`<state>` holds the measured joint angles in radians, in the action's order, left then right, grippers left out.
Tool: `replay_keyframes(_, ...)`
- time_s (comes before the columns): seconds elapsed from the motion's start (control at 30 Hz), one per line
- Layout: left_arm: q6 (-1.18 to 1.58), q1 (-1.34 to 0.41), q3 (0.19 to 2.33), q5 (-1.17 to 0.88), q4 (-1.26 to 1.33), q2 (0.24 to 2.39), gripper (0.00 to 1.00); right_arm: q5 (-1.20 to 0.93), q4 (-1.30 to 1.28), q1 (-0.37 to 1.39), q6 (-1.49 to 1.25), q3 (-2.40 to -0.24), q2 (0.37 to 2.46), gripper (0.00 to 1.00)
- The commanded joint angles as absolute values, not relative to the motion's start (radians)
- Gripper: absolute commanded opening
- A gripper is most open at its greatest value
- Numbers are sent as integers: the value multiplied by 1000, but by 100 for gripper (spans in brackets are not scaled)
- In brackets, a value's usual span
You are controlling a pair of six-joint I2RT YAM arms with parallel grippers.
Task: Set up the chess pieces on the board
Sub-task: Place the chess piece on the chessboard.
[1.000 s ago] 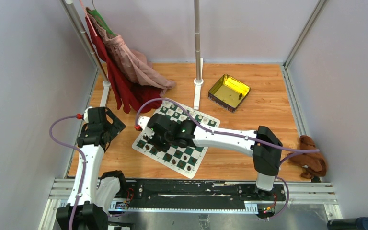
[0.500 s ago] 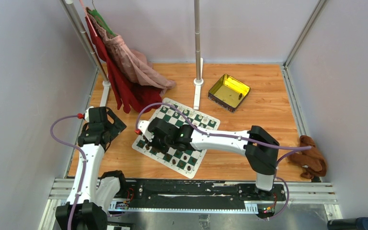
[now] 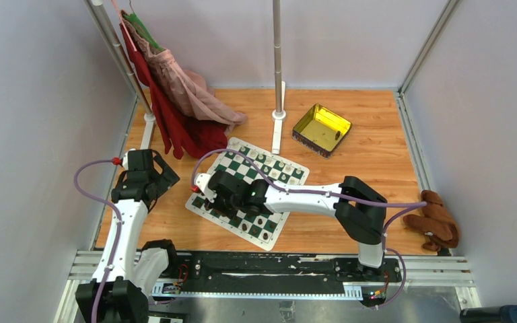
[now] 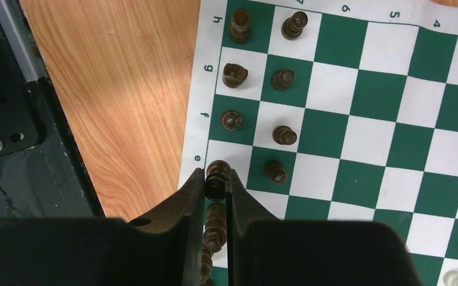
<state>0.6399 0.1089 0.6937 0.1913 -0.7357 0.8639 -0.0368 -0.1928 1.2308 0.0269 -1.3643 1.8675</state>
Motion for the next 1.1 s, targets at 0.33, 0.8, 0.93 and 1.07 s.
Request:
replay_keyframes(0.33,618,86,701,212,-724,884,100,-1,-117,1247,40,-1329,1917,0)
replay_keyframes(0.8,615,81,701,215,-724,885,100,36,-115,1247,41,-1312,1930,0)
replay_keyframes(0.93,615,80,703,214,-725,886,100,22,-115,1247,33,-1309,1929,0)
replay_keyframes(1.07,614,78,705,215,-726,888,100,16,-115,1247,29,-1307,1928,0)
